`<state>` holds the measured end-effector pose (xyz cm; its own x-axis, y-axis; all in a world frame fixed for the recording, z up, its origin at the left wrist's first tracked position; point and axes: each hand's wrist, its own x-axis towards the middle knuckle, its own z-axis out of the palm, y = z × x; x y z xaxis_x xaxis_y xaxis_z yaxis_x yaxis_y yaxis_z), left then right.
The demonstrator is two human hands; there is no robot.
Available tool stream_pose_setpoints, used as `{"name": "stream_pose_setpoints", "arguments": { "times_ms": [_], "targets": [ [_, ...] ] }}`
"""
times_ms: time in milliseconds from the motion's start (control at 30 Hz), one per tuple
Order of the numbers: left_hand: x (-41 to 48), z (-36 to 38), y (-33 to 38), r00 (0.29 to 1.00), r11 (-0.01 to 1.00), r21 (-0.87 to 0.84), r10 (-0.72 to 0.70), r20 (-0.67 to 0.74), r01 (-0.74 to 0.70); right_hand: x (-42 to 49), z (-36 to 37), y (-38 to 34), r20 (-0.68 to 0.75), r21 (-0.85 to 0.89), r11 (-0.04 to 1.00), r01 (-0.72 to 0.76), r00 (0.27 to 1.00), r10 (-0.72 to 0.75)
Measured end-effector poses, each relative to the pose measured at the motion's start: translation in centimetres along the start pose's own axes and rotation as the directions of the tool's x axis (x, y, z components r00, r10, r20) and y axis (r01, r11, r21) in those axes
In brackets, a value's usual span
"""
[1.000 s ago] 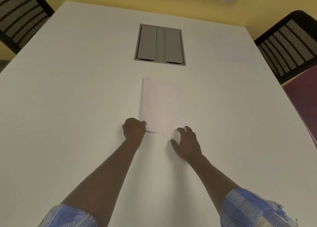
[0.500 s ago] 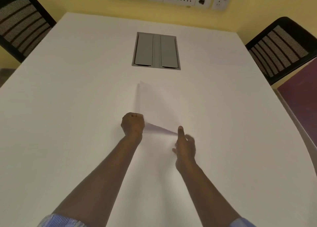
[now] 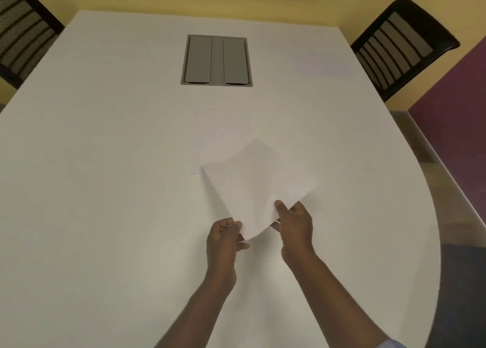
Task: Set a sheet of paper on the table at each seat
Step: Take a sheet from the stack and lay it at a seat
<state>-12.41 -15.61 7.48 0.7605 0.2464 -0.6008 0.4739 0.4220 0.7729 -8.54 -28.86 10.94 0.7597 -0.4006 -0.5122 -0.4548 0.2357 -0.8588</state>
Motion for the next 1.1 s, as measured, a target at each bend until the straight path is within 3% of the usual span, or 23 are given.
{"name": "stream_pose_setpoints", "arguments": {
  "times_ms": [133,233,333,467,633,733,767,800,833,867,933,1000,1100],
  "targets": [
    [-0.4,0.9,-2.0,0.943,0.902,-0.290,-0.273,0.193,0.320,-0.5,-7.7,1.4,0.069,-0.132,0.990,0.046,0.997,-0.037],
    [0.7,1.3,-2.9,0.953,0.891,-0.340,-0.271,0.133,0.301,0.0,-14.1,2.0,0.057,-0.247,0.968,0.040,0.998,-0.027],
    [1.6,1.9,-3.5,0.977,0.948,-0.239,-0.209,0.036,0.212,1.0,-19.8,2.2,0.040,-0.245,0.969,-0.028,0.998,0.039],
    [1.6,4.0,-5.2,0.985,0.985,-0.028,-0.172,0.013,0.173,2.9,-25.4,2.7,-0.037,-0.265,0.958,-0.106,0.994,0.100],
    [1.2,7.5,-8.3,0.990,0.965,0.222,-0.139,-0.024,0.141,5.6,-29.8,4.4,-0.176,-0.244,0.944,-0.223,0.967,0.183],
    [1.1,9.1,-10.1,0.998,0.905,0.426,0.005,-0.065,0.023,7.0,-31.1,5.3,-0.218,-0.250,0.931,-0.267,0.952,0.215],
    [0.8,9.4,-10.8,0.990,0.829,0.553,0.134,-0.049,-0.085,7.4,-31.4,5.4,-0.223,-0.257,0.927,-0.272,0.950,0.217],
    [0.4,9.6,-11.5,0.957,0.665,0.715,0.289,0.016,-0.213,7.7,-31.6,5.4,-0.229,-0.257,0.927,-0.274,0.949,0.218],
    [0.1,9.6,-12.3,0.899,0.432,0.838,0.414,0.145,-0.334,7.9,-31.7,5.4,-0.234,-0.256,0.926,-0.276,0.948,0.217],
    [-0.3,9.7,-13.2,0.832,0.204,0.879,0.468,0.299,-0.430,8.1,-31.9,5.3,-0.237,-0.257,0.927,-0.272,0.948,0.213],
    [-0.6,10.1,-14.9,0.745,-0.110,0.833,0.396,0.537,-0.543,8.4,-32.2,5.3,-0.245,-0.266,0.924,-0.273,0.947,0.209],
    [-0.6,10.7,-16.4,0.733,-0.266,0.772,0.249,0.633,-0.577,8.7,-32.3,5.2,-0.259,-0.282,0.919,-0.277,0.944,0.205],
    [-0.6,11.5,-17.2,0.757,-0.311,0.756,0.148,0.637,-0.576,8.6,-32.0,5.0,-0.295,-0.284,0.918,-0.277,0.936,0.191]
  ]
}}
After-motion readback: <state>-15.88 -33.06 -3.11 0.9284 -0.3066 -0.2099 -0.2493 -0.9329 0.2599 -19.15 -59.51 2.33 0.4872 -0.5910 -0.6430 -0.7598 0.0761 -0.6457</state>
